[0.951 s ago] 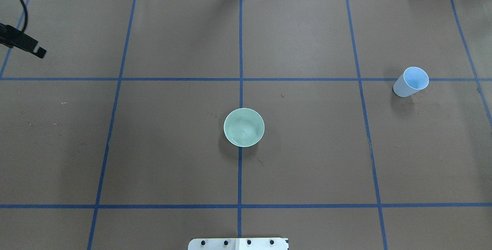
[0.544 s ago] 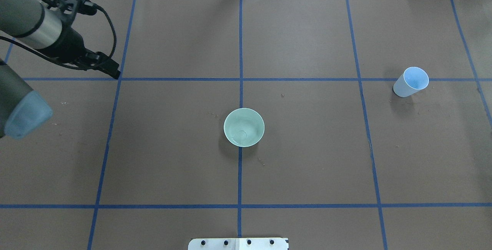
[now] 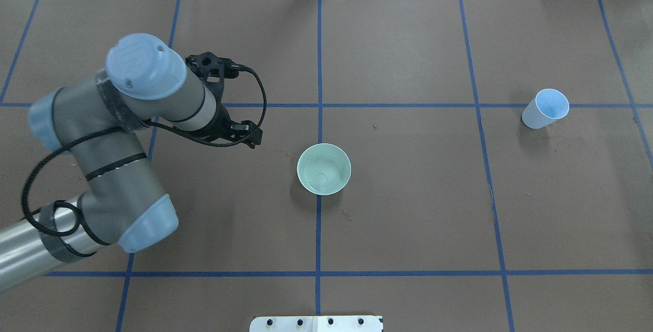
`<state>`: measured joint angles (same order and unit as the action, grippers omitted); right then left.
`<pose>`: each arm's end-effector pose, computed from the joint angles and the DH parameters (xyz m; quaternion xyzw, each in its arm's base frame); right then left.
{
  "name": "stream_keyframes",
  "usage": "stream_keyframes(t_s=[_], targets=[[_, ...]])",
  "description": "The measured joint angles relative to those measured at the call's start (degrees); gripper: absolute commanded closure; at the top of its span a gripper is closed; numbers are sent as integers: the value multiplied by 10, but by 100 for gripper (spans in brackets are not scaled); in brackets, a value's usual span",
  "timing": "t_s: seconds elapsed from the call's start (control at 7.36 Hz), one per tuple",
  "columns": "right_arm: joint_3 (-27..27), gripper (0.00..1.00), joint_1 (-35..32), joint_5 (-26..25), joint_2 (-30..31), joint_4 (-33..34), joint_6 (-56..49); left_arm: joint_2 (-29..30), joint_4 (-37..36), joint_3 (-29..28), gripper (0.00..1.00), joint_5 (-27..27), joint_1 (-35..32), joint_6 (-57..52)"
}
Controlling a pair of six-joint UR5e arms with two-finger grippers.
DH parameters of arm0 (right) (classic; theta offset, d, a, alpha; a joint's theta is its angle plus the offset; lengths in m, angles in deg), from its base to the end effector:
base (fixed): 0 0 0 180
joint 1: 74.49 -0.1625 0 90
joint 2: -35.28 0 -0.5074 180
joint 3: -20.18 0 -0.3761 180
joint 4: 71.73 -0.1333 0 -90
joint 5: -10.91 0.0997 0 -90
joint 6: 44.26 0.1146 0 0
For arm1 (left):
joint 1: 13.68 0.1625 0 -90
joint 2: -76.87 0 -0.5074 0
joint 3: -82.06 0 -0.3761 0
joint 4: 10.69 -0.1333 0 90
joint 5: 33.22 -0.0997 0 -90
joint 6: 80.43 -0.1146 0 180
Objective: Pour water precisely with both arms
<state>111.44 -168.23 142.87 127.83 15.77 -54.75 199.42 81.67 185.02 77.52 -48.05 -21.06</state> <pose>0.0862 -0.4502 0.7610 0.0541 -0.3540 -0.0587 0.9318 0.5114 -0.4621 0.3199 0.0757 0.4250 0.0437 0.9010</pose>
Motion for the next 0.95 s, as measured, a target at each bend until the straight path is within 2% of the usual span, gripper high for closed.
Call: stream_keyframes(t_s=[0.27,0.41,0.54,0.82,0.95], targets=[[0,0,0,0,0,0,-1,63,3,-66,1,-35,53,65],[-1,0,0,0,0,0,-1,88,4,-93,6,-39,64,86],[-1,0,0,-1,0,0,-1,103,5,-113,13,-41,70,97],[-1,0,0,-1,1,0,-1,111,16,-135,19,-45,74,101],[-1,0,0,-1,1,0,-1,112,32,-150,37,-49,74,101]])
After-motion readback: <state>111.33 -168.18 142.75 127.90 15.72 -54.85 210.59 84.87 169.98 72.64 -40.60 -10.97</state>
